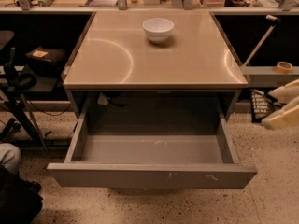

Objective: Place rxbar chocolate into top drawer

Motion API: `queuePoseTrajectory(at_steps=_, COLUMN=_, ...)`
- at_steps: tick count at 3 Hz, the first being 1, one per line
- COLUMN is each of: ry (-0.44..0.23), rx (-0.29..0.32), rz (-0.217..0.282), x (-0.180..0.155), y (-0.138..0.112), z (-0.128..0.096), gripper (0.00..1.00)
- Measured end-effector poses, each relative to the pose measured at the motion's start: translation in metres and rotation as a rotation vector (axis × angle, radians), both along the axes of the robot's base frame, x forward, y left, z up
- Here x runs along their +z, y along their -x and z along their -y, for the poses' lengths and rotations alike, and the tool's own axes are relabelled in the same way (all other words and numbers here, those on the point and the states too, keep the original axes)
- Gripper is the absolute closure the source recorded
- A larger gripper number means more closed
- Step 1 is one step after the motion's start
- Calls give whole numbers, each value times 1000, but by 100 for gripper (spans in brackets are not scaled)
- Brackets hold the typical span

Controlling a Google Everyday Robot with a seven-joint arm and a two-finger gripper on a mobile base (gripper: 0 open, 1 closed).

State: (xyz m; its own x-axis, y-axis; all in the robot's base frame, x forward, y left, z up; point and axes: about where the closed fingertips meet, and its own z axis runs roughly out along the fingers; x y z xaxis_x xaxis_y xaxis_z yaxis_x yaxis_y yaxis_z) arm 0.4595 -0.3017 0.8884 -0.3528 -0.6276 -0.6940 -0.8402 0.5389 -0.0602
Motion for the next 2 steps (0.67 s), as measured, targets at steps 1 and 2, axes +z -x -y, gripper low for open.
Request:
queuePoseTrajectory(at_steps=1, ry=-3, rx=11, rz=-27, x=-12, y=4, z=-6, gripper=100)
queuePoseTrajectory(at_steps=2, ry=-8, rx=12, rz=-85, x=-31, y=6, z=-3, gripper=100)
